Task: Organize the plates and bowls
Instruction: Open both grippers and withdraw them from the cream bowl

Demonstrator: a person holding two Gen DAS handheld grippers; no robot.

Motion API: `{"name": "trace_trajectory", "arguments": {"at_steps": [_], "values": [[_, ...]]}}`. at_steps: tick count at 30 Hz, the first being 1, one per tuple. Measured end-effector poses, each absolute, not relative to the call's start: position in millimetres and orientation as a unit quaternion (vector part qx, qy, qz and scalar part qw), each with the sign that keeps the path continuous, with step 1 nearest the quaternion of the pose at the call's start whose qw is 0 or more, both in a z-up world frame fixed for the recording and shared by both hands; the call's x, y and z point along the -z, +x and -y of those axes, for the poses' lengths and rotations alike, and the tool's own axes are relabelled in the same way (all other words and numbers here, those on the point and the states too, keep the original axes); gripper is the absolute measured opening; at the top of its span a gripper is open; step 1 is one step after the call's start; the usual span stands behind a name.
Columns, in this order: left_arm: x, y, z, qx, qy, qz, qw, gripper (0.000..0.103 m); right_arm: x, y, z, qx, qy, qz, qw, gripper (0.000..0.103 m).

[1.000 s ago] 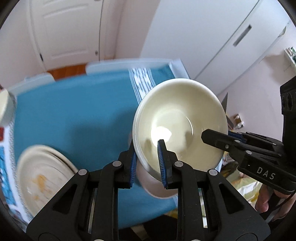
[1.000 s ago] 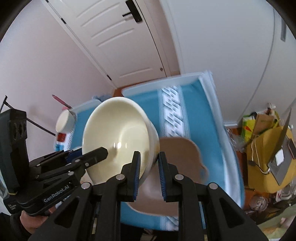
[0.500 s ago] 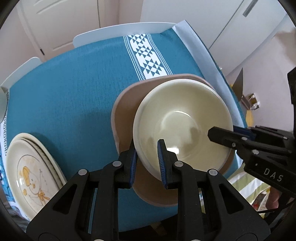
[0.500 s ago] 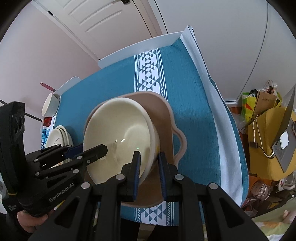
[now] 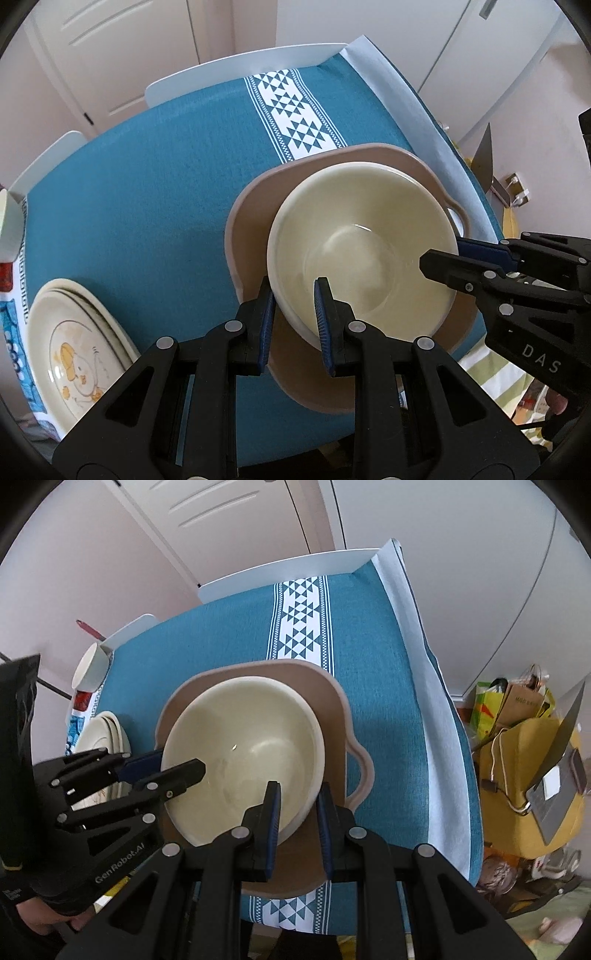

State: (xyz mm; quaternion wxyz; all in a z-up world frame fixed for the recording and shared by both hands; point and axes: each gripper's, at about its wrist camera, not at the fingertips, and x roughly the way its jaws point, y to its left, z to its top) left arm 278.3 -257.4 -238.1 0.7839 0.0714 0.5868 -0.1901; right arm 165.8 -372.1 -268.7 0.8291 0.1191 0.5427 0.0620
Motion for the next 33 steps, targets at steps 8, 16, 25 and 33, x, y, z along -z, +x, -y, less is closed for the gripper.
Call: {"name": "trace_trajectory", "arguments": {"at_steps": [8, 16, 25, 33], "values": [[232, 276, 254, 0.191, 0.069, -0.574, 0.794, 0.019, 267, 162, 374, -0.063, 0.111, -0.544, 0.83, 0.018], [212, 268, 246, 0.191, 0.057, -0.555, 0.808, 0.019, 246, 153, 378, -0.064, 0.11, -0.524, 0.842, 0.018], [136, 253, 202, 0.16, 0.012, -0.483, 0.861, 0.019, 176, 155, 366, -0.112, 0.103, -0.456, 0.877, 0.018], [54, 232, 116, 0.03, -0.041, -0.359, 0.932, 0.103, 112, 186, 309, -0.233, 0.079, -0.374, 0.894, 0.06]]}}
